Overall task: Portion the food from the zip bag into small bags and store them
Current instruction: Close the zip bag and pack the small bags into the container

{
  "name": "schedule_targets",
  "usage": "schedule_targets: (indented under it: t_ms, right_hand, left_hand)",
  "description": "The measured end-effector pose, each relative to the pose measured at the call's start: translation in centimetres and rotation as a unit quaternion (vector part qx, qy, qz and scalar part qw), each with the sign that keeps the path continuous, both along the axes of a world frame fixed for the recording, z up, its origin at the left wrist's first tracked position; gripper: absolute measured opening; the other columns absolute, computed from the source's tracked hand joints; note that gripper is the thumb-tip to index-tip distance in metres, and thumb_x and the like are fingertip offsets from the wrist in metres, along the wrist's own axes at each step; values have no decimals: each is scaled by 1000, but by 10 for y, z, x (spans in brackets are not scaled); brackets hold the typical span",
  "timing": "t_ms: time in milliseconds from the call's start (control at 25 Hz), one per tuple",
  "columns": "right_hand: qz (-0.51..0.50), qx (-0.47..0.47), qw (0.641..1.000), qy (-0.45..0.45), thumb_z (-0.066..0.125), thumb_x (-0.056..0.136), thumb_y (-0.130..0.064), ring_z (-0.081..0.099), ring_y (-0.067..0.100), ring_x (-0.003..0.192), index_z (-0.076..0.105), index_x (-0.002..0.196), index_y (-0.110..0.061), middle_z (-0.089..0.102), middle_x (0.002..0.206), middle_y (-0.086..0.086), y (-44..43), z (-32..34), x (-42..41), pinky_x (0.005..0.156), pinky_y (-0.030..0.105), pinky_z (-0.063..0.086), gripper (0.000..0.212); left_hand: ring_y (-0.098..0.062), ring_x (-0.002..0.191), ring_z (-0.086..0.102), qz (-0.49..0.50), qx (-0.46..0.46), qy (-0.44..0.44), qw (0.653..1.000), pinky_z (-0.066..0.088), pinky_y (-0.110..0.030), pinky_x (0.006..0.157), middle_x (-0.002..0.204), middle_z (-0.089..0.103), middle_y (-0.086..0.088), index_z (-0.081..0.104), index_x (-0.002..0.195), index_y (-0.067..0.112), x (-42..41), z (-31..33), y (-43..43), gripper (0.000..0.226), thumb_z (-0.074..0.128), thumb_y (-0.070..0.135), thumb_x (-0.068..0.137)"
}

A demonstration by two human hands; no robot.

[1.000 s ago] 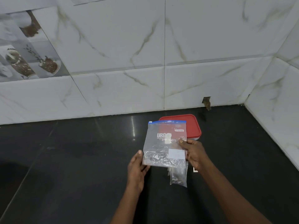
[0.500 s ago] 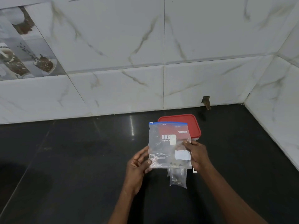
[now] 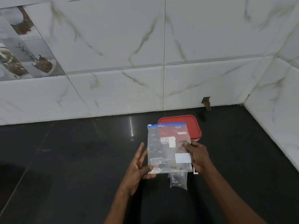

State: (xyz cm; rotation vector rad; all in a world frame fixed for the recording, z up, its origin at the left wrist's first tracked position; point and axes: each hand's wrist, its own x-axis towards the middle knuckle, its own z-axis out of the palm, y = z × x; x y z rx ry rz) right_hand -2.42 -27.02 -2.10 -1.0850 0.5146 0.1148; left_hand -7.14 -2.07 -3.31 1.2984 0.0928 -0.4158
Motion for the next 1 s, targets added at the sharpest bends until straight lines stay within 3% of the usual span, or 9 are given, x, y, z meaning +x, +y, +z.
schedule_targets:
  t_ms: [80,200,360,440,560,720,840,1000]
  right_hand:
    - [4,-3,1000,-9,64,90,-2,74,26,75,68,106,6,75,92,16,2,-1,0,64,36,61,18]
    - [19,2,1000,-21,64,91,-10,73,29,83,68,106,2,74,100,18,6,2,-3,74,42,60,19]
    - [166,-81,983,8,69,88,-13,72,34,94,65,114,-10,75,105,12,-2,6,-16,84,52,58,26]
    - [214,-78,973,39,70,85,-2,72,38,93,60,118,-10,74,103,18,-9,2,-24,81,48,60,35]
    - [200,-74,976,52,68,83,8,72,39,90,57,119,1,73,99,25,-16,-1,-34,74,41,62,37]
    - [211,-96,972,51,73,86,-15,72,35,93,68,108,-3,74,104,17,-15,0,-38,75,40,61,26]
    - [157,-119,980,22,71,87,-8,72,37,89,67,103,5,72,105,22,-14,-3,-35,69,38,62,21]
    - [133,-128,983,16,67,91,-30,63,34,80,70,99,1,68,90,18,-13,-2,-29,71,38,57,32]
  left_hand:
    - [-26,114,69,34,24,50,998,60,-52,85,134,65,7,31,145,41,6,-1,4,78,73,10,88]
    - [-38,110,69,7,96,62,993,53,-57,97,115,75,-13,65,123,7,13,-1,2,37,73,4,87]
    - [-27,87,74,103,61,95,988,64,-37,71,108,74,-24,69,104,-2,15,-5,-3,17,65,-8,89]
    - [-24,84,75,132,44,101,985,63,-33,65,107,75,-21,68,103,-1,14,-9,-3,16,63,-9,90]
    - [-24,89,75,111,30,104,988,63,-32,68,111,75,-17,67,111,2,13,-11,1,24,64,-8,89]
    - [-32,102,72,43,18,98,994,63,-36,81,115,74,-18,65,122,6,11,-8,2,46,66,-16,82]
    - [-31,103,72,26,20,91,995,61,-38,85,116,74,-17,65,124,8,12,-7,3,49,65,-18,82]
    - [-32,105,71,23,24,90,995,62,-40,86,117,74,-17,64,126,5,13,-6,3,52,62,-21,81]
